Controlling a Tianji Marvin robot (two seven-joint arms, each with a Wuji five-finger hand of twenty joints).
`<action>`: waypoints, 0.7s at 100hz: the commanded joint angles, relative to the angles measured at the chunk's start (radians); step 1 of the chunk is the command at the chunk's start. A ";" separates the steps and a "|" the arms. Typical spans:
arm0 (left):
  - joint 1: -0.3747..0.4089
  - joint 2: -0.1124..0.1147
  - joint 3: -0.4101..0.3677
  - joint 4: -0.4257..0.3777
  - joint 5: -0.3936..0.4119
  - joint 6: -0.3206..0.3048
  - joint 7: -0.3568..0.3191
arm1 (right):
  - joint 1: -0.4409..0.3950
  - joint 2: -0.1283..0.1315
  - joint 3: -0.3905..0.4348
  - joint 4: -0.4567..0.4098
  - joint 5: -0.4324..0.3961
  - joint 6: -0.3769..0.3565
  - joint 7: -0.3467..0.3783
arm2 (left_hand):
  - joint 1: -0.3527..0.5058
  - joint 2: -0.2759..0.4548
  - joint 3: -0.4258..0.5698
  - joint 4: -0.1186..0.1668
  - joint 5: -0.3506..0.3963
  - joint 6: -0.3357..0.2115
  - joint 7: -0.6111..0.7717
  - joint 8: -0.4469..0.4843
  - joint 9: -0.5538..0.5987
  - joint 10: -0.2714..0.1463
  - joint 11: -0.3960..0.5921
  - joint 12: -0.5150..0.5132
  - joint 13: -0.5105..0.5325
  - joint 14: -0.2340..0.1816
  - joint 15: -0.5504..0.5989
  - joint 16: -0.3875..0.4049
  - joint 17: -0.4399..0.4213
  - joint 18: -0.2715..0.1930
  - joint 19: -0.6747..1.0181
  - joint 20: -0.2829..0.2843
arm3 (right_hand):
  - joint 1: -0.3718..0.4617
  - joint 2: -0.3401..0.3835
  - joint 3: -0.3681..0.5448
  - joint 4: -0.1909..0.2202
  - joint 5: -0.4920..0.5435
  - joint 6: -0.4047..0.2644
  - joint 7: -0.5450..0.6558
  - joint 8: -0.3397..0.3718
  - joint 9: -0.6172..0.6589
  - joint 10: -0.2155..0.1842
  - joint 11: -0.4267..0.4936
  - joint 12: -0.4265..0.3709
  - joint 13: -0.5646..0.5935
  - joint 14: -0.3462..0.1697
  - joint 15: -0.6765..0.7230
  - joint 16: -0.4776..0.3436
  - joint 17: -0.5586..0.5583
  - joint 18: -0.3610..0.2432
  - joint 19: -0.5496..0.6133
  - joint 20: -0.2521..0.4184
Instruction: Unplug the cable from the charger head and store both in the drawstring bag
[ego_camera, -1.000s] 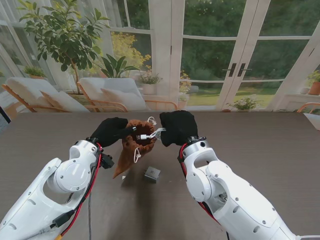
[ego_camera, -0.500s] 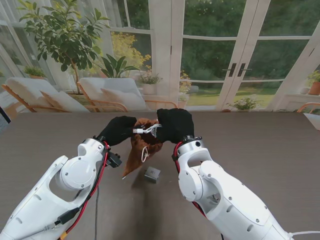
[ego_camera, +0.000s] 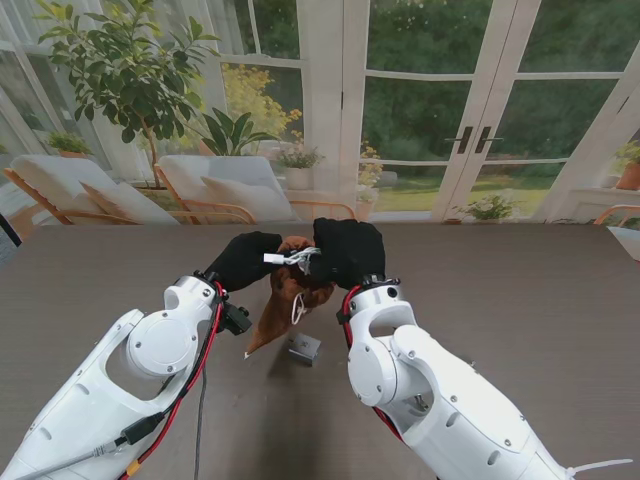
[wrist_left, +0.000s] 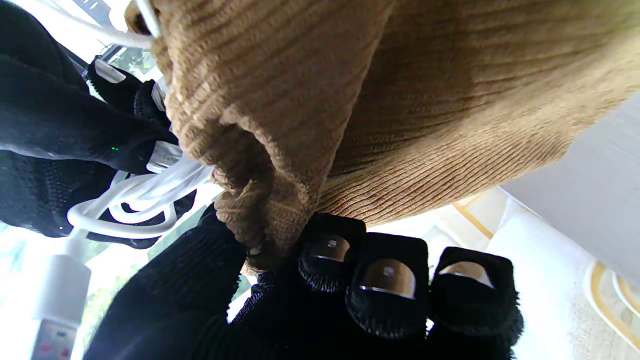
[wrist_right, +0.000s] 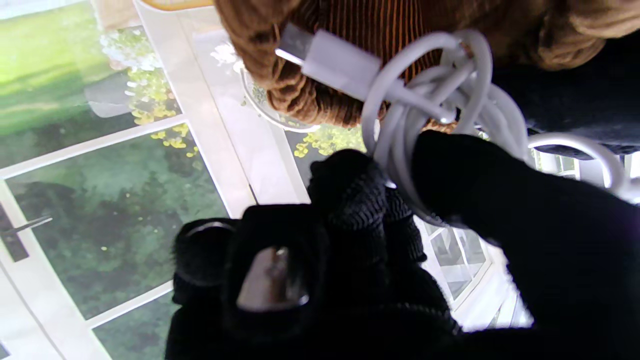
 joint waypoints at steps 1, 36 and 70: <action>-0.001 -0.010 0.002 0.002 -0.008 -0.004 -0.011 | -0.011 -0.009 -0.004 -0.003 0.002 0.007 0.009 | 0.069 0.035 0.008 -0.032 -0.036 0.104 0.052 0.033 -0.002 -0.048 0.029 0.032 -0.016 -0.077 0.054 0.012 -0.011 0.015 0.009 0.022 | 0.090 0.063 0.153 -0.015 0.048 -0.100 0.113 0.041 0.042 0.110 -0.054 -0.015 0.014 -0.047 -0.007 -0.012 0.475 0.041 -0.014 -0.036; -0.003 -0.023 0.010 0.005 -0.074 0.000 0.010 | -0.028 -0.010 -0.006 0.011 0.007 0.008 -0.003 | 0.078 0.030 0.009 -0.034 -0.039 0.111 0.048 0.028 -0.009 -0.036 0.025 0.036 -0.027 -0.062 0.050 0.018 -0.030 0.023 -0.008 0.043 | 0.090 0.088 0.153 -0.069 0.022 -0.109 0.082 0.004 0.032 0.117 -0.184 -0.027 0.013 0.001 -0.145 -0.077 0.439 0.130 -0.162 -0.081; -0.005 -0.023 0.017 0.015 -0.090 0.002 0.002 | -0.050 -0.029 0.001 -0.006 0.052 0.029 -0.042 | 0.088 0.025 0.008 -0.037 -0.045 0.114 0.043 0.024 -0.016 -0.025 0.019 0.039 -0.043 -0.046 0.046 0.025 -0.057 0.025 -0.029 0.064 | 0.106 0.113 0.115 -0.154 0.004 -0.104 0.012 -0.058 -0.030 0.126 -0.258 0.031 0.011 0.033 -0.262 -0.127 0.386 0.183 -0.274 -0.096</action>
